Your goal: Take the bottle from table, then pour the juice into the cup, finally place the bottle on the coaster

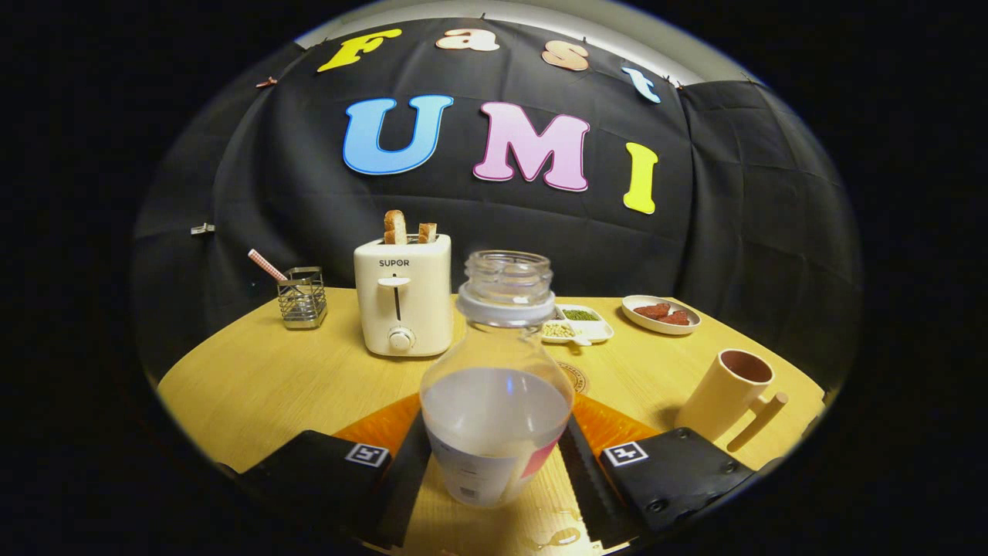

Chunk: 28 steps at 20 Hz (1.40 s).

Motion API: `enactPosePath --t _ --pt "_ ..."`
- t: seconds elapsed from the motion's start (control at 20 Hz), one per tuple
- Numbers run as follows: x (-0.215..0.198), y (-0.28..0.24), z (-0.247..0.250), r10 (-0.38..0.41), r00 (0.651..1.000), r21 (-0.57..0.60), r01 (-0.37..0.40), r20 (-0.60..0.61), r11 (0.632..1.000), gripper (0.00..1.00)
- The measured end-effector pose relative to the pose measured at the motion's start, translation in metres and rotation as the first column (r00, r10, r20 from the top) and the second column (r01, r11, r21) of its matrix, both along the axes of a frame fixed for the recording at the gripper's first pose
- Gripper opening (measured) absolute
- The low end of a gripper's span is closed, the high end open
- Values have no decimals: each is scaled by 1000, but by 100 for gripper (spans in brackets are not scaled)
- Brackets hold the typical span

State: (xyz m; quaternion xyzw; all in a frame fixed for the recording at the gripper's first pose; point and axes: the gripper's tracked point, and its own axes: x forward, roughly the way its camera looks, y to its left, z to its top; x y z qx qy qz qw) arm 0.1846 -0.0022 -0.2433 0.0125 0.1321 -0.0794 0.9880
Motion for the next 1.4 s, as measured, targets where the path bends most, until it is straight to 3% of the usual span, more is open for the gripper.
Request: enactPosePath --t 0.05,0.25,0.45,0.6,0.95,1.2,1.4 --pt "-1 -1 0 -1 1000 -1 1 0 1000 81" --pt "-3 -2 -1 -11 1000 26 11 -11 1000 78" --pt "-6 -2 -1 28 999 50 -26 -31 998 74" --pt "-18 -15 20 12 1000 99 -10 -22 995 71" --pt "-31 -61 75 -47 999 358 41 8 933 71" --pt "-32 -99 84 -149 988 590 138 -31 795 71" --pt "-29 -112 71 -181 979 744 187 -91 642 71"
